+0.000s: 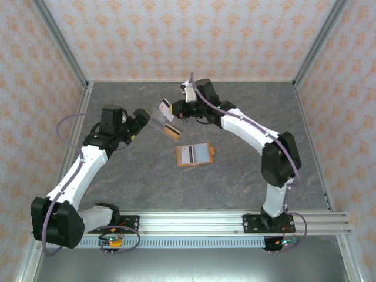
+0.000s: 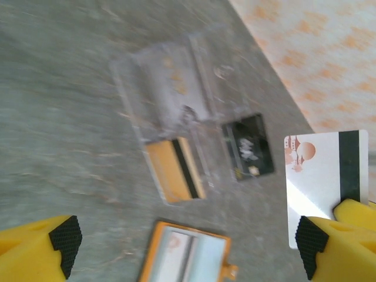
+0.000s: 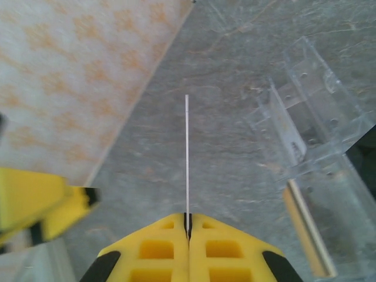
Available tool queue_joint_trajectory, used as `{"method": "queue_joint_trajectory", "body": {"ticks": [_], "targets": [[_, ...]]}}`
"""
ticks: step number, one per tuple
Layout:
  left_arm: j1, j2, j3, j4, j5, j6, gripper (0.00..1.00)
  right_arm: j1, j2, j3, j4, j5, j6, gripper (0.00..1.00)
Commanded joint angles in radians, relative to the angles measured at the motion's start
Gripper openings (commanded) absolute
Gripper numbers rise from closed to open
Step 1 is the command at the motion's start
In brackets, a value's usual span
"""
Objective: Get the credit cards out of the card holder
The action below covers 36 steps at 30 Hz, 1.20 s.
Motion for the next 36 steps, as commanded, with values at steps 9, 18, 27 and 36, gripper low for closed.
{"method": "queue_joint_trajectory", "body": {"ticks": [9, 18, 27, 36], "targets": [[0.073, -0.037, -0.032, -0.161, -0.093, 0.103, 1.0, 0.05, 0.283, 0.302, -0.124, 0.171, -0.39, 0.0], [0.076, 0.032, -0.031, -0.13, -0.031, 0.115, 1.0, 0.058, 0.457, 0.505, -0.147, 0.241, -0.502, 0.0], [0.085, 0.078, -0.035, -0.123, -0.024, 0.129, 1.0, 0.058, 0.528, 0.565, -0.161, 0.257, -0.578, 0.0], [0.086, 0.109, -0.05, -0.092, 0.007, 0.125, 1.0, 0.058, 0.549, 0.588, -0.17, 0.28, -0.594, 0.12]]}}
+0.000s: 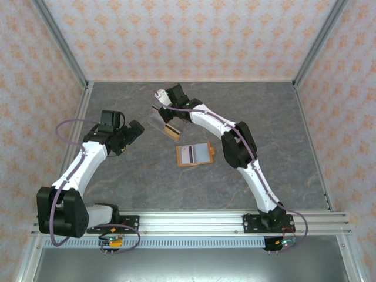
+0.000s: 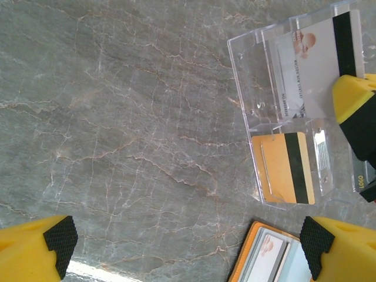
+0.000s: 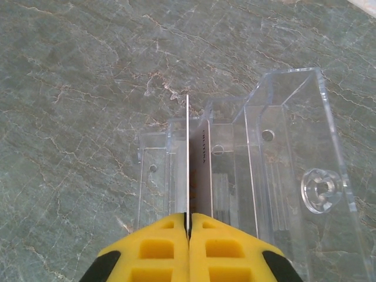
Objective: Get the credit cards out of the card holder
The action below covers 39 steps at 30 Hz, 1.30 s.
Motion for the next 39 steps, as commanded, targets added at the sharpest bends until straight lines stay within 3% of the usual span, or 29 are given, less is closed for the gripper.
{"method": "queue_joint_trajectory", "body": {"ticks": [1, 4, 10, 16, 24, 29, 39], "targets": [[0.013, 0.007, -0.014, 0.026, 0.018, 0.02, 1.0, 0.001, 0.014, 0.043, -0.011, 0.027, -0.025, 0.16], [0.012, 0.009, -0.017, 0.034, 0.027, 0.018, 1.0, 0.0, 0.011, 0.053, -0.021, 0.027, -0.013, 0.24], [0.012, 0.005, -0.015, 0.034, 0.035, 0.018, 1.0, 0.001, -0.021, 0.085, -0.058, 0.009, 0.056, 0.27], [0.013, 0.01, -0.011, 0.031, 0.047, 0.025, 1.0, 0.0, -0.148, 0.026, -0.1, -0.027, 0.209, 0.3], [0.009, 0.024, -0.016, 0.037, 0.077, 0.03, 1.0, 0.0, -0.445, -0.349, -0.032, -0.037, 0.454, 0.35], [-0.022, 0.039, -0.008, 0.041, 0.089, 0.042, 1.0, 0.001, -0.631, -0.622, -0.01, 0.025, 0.607, 0.38], [-0.179, 0.134, 0.088, 0.04, 0.062, 0.085, 1.0, -0.037, -0.74, -0.98, 0.112, -0.091, 0.876, 0.37]]}}
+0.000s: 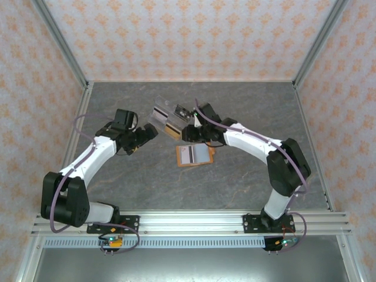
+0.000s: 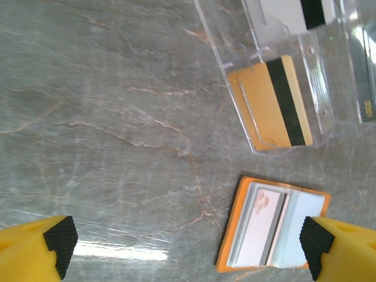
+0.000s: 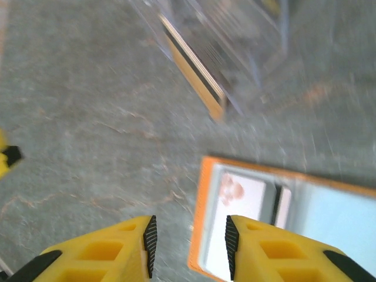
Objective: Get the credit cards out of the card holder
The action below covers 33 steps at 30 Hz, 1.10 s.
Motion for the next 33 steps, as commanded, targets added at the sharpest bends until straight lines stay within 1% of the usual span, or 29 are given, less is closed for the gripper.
{"method": "queue_joint_trajectory", "body": {"ticks": [1, 5, 8, 10, 12, 15, 19, 23, 30, 33], "targets": [[-0.057, 0.034, 0.047, 0.03, -0.011, 0.016, 1.0, -0.024, -0.024, -0.064, 0.066, -0.047, 0.115, 0.36], [-0.133, 0.081, 0.053, 0.085, -0.005, -0.014, 0.98, -0.052, -0.011, -0.105, 0.093, -0.083, 0.141, 0.32], [-0.185, 0.125, 0.064, 0.113, 0.005, -0.032, 0.92, -0.063, 0.001, -0.126, 0.103, -0.087, 0.156, 0.3], [-0.204, 0.158, 0.068, 0.146, 0.034, -0.059, 0.84, -0.069, 0.019, -0.125, 0.089, -0.084, 0.162, 0.29], [-0.221, 0.185, 0.068, 0.189, 0.061, -0.086, 0.78, -0.076, 0.038, -0.127, 0.096, -0.091, 0.173, 0.26], [-0.251, 0.235, 0.092, 0.195, 0.056, -0.094, 0.68, -0.077, 0.058, -0.126, 0.111, -0.104, 0.187, 0.25], [-0.289, 0.297, 0.12, 0.202, 0.056, -0.102, 0.58, -0.079, 0.081, -0.114, 0.094, -0.107, 0.187, 0.23], [-0.303, 0.342, 0.136, 0.218, 0.08, -0.104, 0.46, -0.081, 0.105, -0.109, 0.085, -0.111, 0.187, 0.22], [-0.305, 0.381, 0.133, 0.23, 0.092, -0.114, 0.37, -0.082, 0.131, -0.106, 0.087, -0.141, 0.191, 0.2], [-0.306, 0.401, 0.13, 0.234, 0.098, -0.116, 0.31, -0.083, 0.14, -0.101, 0.086, -0.149, 0.19, 0.18]]}}
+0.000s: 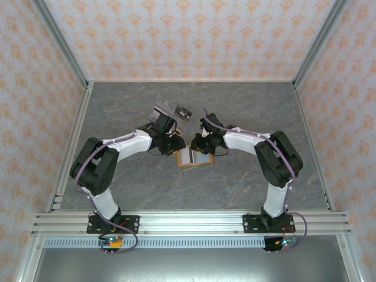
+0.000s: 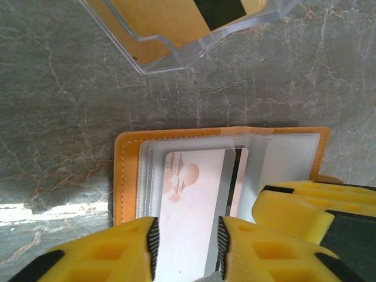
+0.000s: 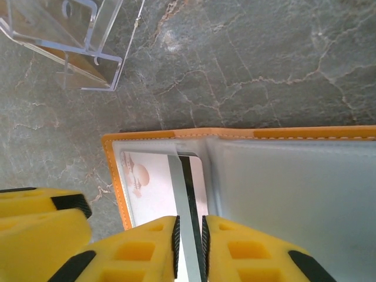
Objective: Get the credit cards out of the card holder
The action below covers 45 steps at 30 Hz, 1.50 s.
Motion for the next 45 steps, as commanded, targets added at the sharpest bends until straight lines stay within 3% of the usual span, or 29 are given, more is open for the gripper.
{"method": "queue_joint_trajectory", "body": {"ticks": [1, 17, 37, 45], "targets": [[-0.002, 0.025, 0.02, 0.017, 0.015, -0.009, 0.28, -0.009, 0.027, 0.019, -0.006, -0.021, 0.006, 0.18], [-0.003, 0.085, 0.04, -0.031, -0.005, -0.002, 0.2, -0.016, 0.046, 0.023, -0.028, -0.011, 0.001, 0.18], [-0.003, 0.107, 0.014, -0.032, -0.011, 0.012, 0.13, -0.031, 0.063, -0.009, 0.074, -0.099, 0.033, 0.16], [-0.003, 0.102, 0.016, -0.032, -0.012, 0.014, 0.13, -0.036, 0.044, -0.035, 0.122, -0.106, 0.041, 0.06]]}}
